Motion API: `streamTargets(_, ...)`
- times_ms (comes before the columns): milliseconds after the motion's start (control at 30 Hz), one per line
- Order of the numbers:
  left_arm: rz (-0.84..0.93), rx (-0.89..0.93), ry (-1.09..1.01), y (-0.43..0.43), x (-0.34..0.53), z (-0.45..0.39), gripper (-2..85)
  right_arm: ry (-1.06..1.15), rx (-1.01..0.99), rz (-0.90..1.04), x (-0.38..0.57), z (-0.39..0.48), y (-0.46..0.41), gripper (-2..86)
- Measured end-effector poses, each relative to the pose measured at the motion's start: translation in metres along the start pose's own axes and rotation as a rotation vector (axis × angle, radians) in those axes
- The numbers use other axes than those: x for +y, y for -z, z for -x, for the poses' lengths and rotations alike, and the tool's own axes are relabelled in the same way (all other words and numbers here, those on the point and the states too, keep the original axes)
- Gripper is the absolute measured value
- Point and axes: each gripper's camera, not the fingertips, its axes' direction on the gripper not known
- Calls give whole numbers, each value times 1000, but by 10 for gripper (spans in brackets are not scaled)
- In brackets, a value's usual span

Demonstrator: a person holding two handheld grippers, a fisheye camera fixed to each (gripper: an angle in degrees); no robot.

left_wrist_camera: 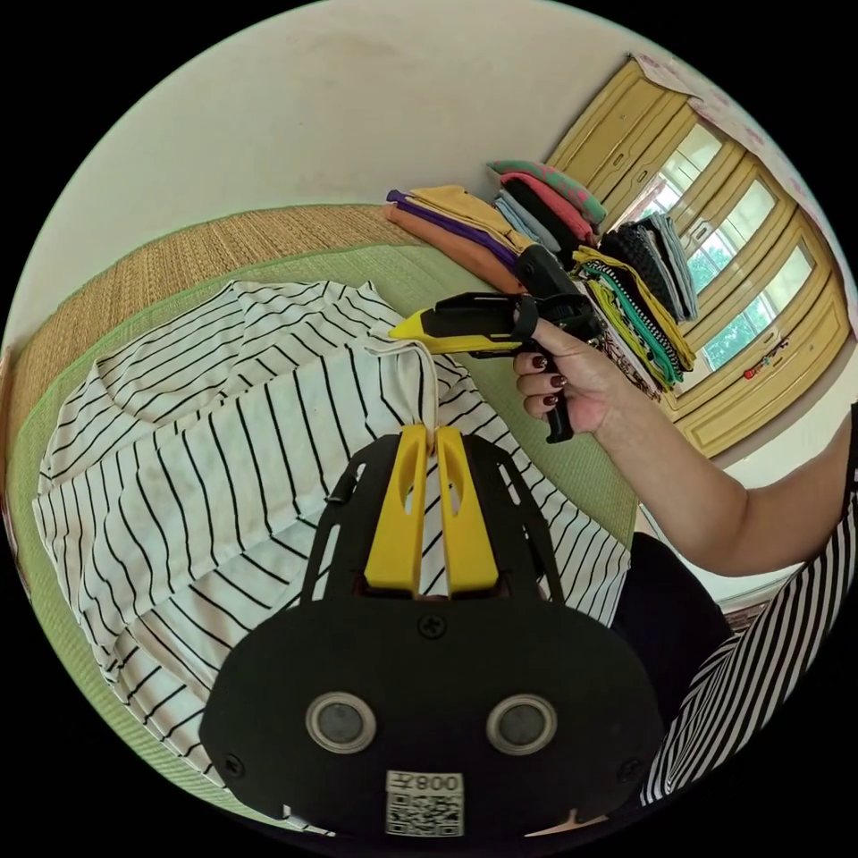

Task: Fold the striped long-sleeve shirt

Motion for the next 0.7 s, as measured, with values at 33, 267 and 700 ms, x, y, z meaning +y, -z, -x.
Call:
streamTargets(33, 6, 5, -2, -3, -2, -2, 18, 3, -8, -3, 1, -2, 2, 3)
streamTargets(267, 97, 4, -6, -45, -15, -18, 22, -40, 57, 5, 9, -19, 3, 4)
streamTargets(700, 140, -75, -60, -69, 11, -55, 52, 146, 183, 66, 7, 59, -22, 1)
